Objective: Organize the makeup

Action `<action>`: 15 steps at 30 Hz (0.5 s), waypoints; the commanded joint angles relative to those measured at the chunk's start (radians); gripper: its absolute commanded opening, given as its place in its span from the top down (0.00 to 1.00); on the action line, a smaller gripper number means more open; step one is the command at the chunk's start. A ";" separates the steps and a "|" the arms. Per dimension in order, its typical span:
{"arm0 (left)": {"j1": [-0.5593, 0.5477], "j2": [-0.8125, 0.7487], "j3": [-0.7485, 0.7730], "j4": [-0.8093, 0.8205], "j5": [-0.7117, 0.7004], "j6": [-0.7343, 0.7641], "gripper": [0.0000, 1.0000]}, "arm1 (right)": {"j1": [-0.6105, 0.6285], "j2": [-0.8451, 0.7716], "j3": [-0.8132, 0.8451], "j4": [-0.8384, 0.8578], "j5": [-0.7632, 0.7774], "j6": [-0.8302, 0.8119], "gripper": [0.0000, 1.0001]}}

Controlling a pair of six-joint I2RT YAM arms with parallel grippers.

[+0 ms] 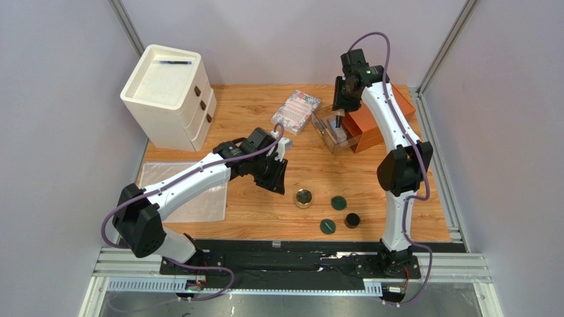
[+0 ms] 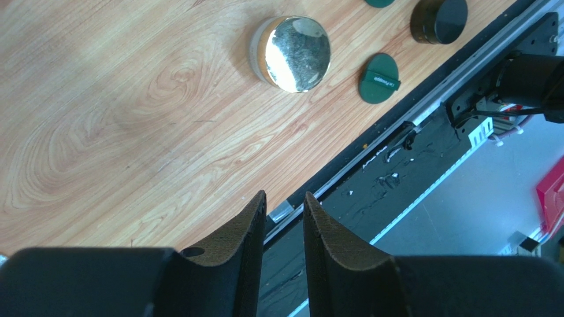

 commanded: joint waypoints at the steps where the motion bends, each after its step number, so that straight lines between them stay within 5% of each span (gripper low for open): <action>1: 0.019 0.017 0.054 -0.032 0.014 0.039 0.67 | -0.005 0.013 0.081 0.007 0.096 -0.058 1.00; 7: 0.037 0.051 0.083 -0.048 0.029 0.060 0.68 | -0.005 0.024 0.065 -0.003 0.190 -0.102 0.97; 15: 0.062 0.091 0.103 -0.043 0.064 0.069 0.69 | -0.005 0.017 -0.004 0.003 0.169 -0.121 0.74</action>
